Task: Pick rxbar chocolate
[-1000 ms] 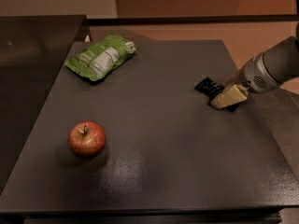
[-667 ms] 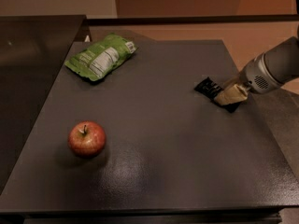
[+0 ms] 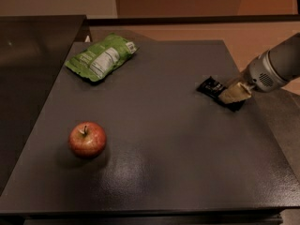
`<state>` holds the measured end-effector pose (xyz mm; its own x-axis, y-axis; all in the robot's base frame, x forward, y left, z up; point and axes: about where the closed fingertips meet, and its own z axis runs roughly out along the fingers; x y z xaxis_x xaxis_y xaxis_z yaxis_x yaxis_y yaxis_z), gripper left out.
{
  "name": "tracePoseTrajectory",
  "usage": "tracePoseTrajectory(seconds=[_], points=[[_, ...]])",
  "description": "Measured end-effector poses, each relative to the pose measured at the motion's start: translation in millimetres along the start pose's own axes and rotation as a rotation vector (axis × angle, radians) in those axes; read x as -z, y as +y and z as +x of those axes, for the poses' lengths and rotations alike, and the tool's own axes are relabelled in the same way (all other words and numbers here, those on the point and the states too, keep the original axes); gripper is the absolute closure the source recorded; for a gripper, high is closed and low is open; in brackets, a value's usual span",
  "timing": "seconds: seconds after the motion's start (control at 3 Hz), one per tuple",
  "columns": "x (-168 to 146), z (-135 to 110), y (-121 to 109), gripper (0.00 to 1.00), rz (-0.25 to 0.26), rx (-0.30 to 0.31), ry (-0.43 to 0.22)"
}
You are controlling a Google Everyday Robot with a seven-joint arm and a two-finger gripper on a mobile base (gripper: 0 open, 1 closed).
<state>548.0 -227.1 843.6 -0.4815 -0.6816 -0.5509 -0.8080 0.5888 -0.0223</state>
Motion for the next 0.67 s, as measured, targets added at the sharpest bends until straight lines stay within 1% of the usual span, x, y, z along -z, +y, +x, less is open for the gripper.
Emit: tracePoseTrajectory(seconds=[0.67], points=[[16, -33, 0, 1.00, -0.017, 0.049, -0.018]])
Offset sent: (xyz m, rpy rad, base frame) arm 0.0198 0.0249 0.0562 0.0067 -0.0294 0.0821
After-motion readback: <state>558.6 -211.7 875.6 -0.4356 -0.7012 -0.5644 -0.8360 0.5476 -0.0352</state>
